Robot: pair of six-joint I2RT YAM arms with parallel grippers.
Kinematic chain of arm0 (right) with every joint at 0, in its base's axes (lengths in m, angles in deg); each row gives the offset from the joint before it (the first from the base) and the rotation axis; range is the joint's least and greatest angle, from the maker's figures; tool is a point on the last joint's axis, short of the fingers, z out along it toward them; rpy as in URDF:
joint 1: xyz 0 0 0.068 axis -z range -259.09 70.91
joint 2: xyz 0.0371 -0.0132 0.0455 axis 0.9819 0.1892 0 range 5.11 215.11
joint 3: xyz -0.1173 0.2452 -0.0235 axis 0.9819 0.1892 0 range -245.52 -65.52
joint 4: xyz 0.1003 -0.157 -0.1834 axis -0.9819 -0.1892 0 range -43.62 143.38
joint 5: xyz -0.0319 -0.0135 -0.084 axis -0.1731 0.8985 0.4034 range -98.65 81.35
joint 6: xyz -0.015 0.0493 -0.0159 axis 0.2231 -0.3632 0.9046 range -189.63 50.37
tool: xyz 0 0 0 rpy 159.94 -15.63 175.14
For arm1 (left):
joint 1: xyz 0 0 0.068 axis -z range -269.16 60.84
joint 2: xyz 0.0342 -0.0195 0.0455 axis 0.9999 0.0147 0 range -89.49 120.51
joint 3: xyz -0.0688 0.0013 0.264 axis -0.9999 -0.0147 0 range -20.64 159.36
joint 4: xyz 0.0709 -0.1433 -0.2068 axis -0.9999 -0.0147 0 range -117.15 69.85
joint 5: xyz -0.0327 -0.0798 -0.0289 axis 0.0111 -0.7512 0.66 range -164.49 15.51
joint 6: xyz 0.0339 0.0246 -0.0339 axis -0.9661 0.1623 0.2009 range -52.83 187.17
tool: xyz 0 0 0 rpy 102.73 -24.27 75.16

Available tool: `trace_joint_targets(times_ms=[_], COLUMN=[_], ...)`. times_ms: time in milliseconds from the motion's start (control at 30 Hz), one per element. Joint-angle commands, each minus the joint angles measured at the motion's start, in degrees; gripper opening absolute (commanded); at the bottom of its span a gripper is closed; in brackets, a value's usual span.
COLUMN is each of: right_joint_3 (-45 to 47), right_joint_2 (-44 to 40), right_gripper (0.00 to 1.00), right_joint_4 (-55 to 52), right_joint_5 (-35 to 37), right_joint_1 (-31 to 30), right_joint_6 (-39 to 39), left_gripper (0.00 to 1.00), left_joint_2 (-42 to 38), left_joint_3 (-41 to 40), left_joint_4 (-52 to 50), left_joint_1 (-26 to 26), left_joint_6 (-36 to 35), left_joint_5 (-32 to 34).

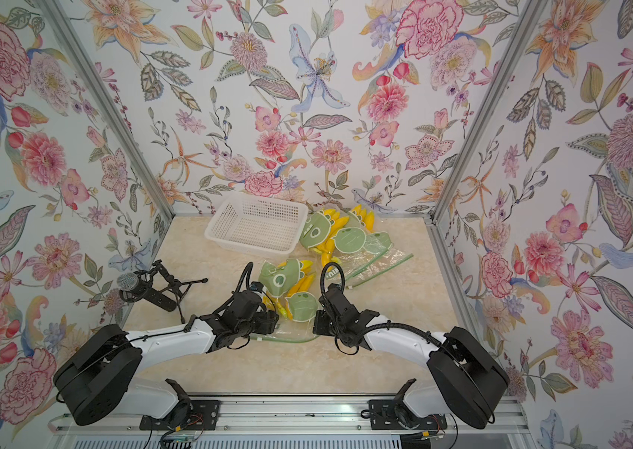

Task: Open the zip-top bag and take out the banana
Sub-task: Adjust the zipper food storage bag at the center of the board.

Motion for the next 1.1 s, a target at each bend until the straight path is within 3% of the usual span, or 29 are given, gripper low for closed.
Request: trace_joint_targets(times_ms=[0, 167, 300, 433, 733, 1067], right_joint_3=[-1.13, -1.19, -2.22, -3.59, -9.39, -10.62], right_joint_2=[-4.46, -10.42, -11.33, -10.64, -10.01, -9.70], right_gripper=[0.00, 0.00, 0.00, 0.00, 0.00, 0.00], right_joint_4=[-4.94, -9.28, -11.75, -11.96, -12.52, -13.25], right_joint_5=[-0.50, -7.69, -11.54, -14.22, -18.60, -19.60], right_joint_1=[3.64, 13.83, 19.09, 21.45, 24.34, 25.26], right_joint_6=[1.65, 3.93, 5.15, 4.48, 1.42, -0.47], left_gripper=[0.77, 0.90, 0.90, 0.85, 0.80, 0.80], left_joint_2=[-5.49, -17.62, -22.65, -24.27, -14.53, -3.97], left_joint_3=[-1.34, -5.01, -6.94, -9.27, -6.29, 0.78], left_joint_4=[-2.60, -0.96, 0.89, 4.09, 4.40, -0.12], left_joint_1=[0.72, 1.33, 5.01, 12.80, 28.86, 33.83], left_joint_6=[-3.16, -9.14, -12.72, -15.57, -20.33, -20.51], left_joint_5=[3.90, 2.49, 1.68, 2.97, 13.62, 28.88])
